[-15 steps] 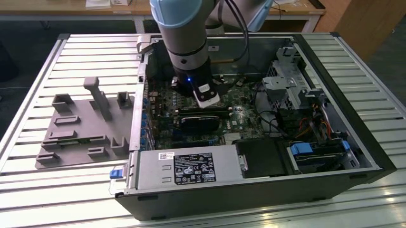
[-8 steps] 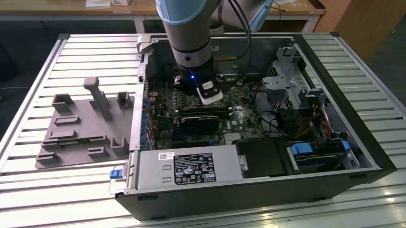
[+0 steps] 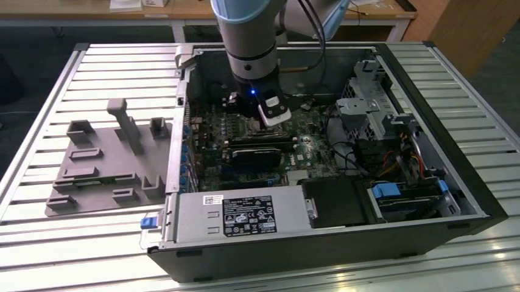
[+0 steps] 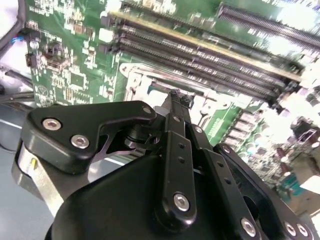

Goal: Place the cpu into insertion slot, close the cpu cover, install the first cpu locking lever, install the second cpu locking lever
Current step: 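Install the second cpu locking lever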

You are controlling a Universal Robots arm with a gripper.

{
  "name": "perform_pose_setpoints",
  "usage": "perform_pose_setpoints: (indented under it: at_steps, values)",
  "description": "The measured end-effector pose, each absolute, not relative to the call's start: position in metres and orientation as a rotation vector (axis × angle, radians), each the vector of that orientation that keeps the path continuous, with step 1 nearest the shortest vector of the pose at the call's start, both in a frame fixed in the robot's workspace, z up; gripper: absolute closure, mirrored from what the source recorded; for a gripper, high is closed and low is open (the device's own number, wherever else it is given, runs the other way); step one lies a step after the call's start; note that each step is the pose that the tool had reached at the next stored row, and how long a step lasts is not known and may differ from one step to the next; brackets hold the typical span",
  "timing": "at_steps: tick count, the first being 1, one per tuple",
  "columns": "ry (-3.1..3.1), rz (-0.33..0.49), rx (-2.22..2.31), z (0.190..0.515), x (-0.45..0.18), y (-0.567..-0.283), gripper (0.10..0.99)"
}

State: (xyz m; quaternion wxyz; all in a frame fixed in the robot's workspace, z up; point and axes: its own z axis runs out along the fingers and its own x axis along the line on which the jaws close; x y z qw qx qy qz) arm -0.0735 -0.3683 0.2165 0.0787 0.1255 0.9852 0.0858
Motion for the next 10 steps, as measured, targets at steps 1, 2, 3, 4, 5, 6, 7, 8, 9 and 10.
perform_pose_setpoints:
  at_steps: [1,2,3,4,5,6,7,8,9,10]
  values:
    - [2.949,0.254,0.375,0.2165,-0.073,-0.3655,0.984]
    - [2.949,0.252,0.375,0.2164,-0.0725,-0.363,0.984]
    - [2.949,0.249,0.375,0.2165,-0.0719,-0.3608,0.984]
    - [2.95,0.248,0.375,0.2165,-0.0711,-0.3591,0.984]
    - [2.95,0.246,0.375,0.2165,-0.0702,-0.3578,0.984]
    - [2.951,0.243,0.375,0.2164,-0.0693,-0.3571,0.984]
    - [2.953,0.237,0.375,0.2164,-0.0686,-0.3566,0.984]
    - [2.955,0.23,0.374,0.2164,-0.0679,-0.3563,0.984]
    - [2.956,0.224,0.374,0.2163,-0.0674,-0.356,0.984]
    - [2.958,0.219,0.373,0.2162,-0.067,-0.3558,0.984]
